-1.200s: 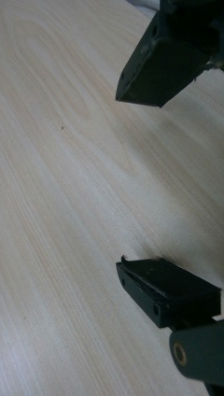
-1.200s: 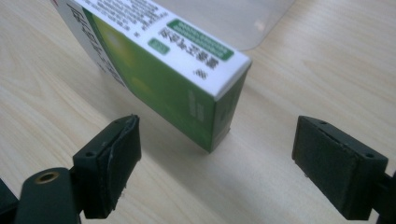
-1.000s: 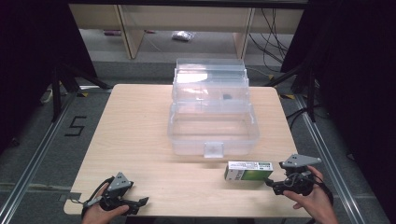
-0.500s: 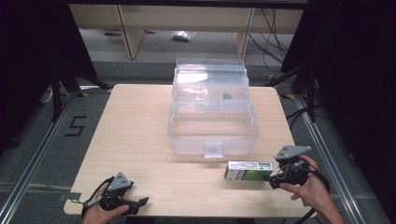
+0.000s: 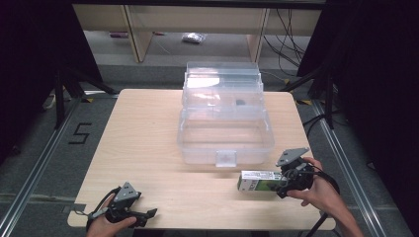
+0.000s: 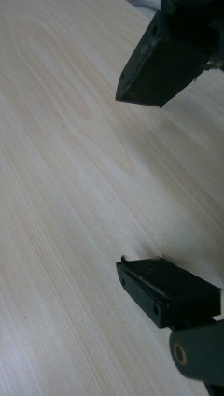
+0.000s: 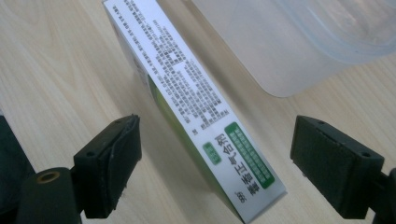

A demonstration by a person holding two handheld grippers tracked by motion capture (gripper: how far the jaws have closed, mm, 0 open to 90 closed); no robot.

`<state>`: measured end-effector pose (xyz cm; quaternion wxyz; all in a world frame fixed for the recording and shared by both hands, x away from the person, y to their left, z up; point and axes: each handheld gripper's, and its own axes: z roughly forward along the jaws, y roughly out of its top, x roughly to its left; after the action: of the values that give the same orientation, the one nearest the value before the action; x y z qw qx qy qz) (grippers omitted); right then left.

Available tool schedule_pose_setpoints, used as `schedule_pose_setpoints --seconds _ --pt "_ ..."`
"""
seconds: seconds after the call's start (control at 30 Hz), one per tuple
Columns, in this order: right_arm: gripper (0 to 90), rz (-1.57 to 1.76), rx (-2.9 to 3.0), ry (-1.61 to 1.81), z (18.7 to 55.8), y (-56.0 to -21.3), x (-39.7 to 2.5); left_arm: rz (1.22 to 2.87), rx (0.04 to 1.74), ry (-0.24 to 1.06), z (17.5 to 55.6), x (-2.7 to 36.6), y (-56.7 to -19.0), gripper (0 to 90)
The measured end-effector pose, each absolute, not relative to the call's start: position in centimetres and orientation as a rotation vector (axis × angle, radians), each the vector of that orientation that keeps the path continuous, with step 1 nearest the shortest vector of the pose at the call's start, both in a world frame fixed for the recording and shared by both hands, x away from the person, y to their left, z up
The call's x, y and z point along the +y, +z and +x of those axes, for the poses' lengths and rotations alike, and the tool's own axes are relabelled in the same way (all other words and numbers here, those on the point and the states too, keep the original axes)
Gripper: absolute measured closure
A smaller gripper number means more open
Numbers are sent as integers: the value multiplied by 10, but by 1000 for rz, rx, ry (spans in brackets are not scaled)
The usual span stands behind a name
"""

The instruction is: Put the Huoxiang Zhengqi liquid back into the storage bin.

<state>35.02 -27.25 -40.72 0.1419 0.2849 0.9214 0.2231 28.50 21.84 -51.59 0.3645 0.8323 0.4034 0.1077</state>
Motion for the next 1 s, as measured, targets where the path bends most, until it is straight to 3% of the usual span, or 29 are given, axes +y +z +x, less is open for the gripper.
schedule_pose_setpoints --seconds 0.53,1.0 --pt "187 658 2837 421 374 -414 -237 2157 1014 273 286 220 -515 149" --pt "325 547 2962 287 388 -426 -225 2136 1026 267 285 218 -516 149"
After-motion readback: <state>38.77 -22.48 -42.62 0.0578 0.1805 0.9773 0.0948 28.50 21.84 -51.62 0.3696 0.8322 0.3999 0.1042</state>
